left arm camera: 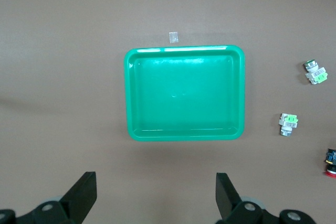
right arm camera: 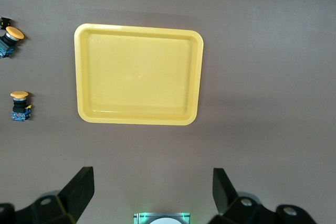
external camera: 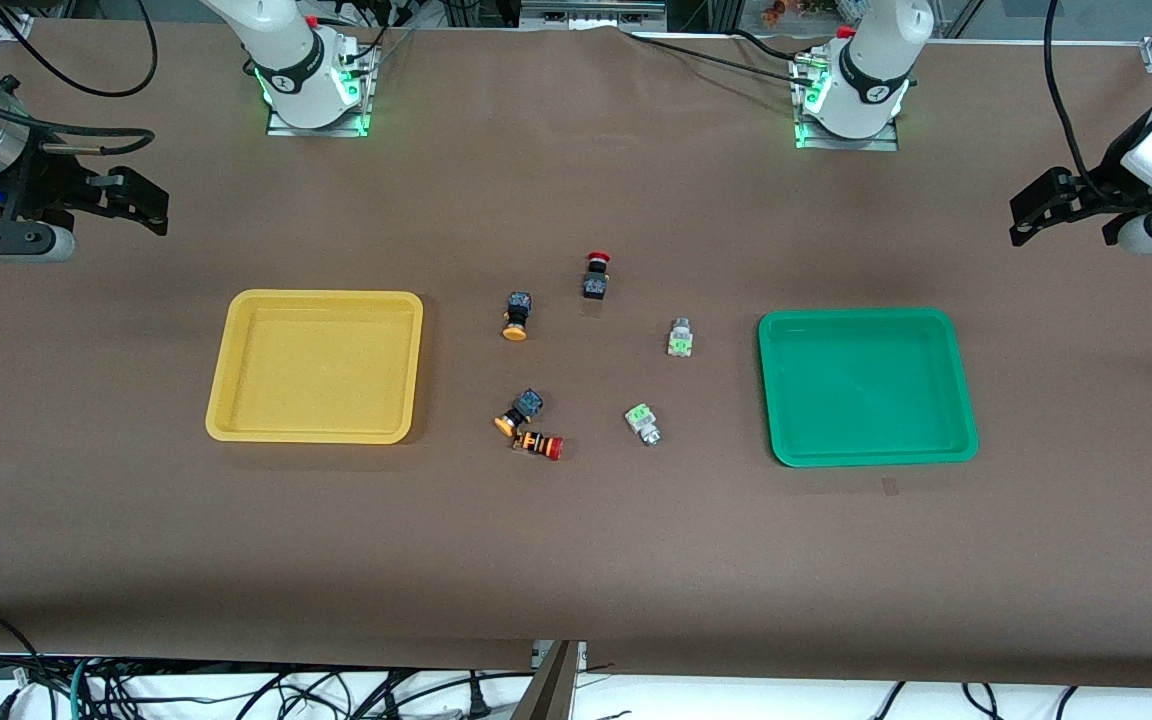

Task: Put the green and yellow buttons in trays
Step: 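Reach the right gripper to a yellow button while the left gripper reaches green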

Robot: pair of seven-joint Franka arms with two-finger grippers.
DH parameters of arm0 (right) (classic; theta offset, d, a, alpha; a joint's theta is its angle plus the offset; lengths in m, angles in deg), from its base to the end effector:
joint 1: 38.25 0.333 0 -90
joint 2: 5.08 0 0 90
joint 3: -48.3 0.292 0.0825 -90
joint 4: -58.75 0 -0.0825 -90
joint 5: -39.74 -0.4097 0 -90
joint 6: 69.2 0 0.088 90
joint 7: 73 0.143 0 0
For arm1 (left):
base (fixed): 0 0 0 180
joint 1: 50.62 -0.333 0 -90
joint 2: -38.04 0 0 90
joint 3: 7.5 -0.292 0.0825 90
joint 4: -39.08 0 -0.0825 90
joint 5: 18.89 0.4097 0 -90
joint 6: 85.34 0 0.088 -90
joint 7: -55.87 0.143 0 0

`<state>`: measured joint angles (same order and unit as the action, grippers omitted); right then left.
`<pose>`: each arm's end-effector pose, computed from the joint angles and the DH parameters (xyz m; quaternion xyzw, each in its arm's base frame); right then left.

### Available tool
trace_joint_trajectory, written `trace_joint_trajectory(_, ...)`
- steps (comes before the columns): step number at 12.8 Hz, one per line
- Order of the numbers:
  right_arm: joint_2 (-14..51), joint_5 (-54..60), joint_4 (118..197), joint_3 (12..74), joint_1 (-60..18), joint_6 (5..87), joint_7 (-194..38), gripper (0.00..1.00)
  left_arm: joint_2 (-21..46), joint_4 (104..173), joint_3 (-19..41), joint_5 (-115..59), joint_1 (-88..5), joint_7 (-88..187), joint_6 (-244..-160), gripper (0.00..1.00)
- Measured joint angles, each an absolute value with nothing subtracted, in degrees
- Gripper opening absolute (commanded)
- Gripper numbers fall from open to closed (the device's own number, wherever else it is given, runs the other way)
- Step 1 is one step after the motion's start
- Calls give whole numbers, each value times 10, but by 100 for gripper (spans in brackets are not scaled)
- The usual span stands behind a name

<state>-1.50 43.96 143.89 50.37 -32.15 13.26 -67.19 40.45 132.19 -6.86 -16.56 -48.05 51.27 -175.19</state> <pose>0.5760 0.0707 0.5596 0.9977 0.0177 -0.0498 0.0420 0.5661 -0.0260 0.5615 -0.9997 -0.0120 0.0060 0.0210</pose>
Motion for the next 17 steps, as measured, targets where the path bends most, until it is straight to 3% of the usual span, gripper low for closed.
trace_joint_trajectory(5,-8,439,1438,505,-320,131,-672,100,400,1322,-64,-166,-478,513,-1752,100)
trace_joint_trajectory(10,89,437,1441,509,-268,146,-669,100,317,1325,-31,-185,-472,500,-1751,100)
trace_joint_trajectory(14,198,358,1442,512,-201,245,-575,100,199,1326,30,-224,-450,316,-1904,100)
trace_joint_trajectory(17,262,333,1442,514,-132,318,-464,100,118,1309,39,-224,-386,133,-2003,100)
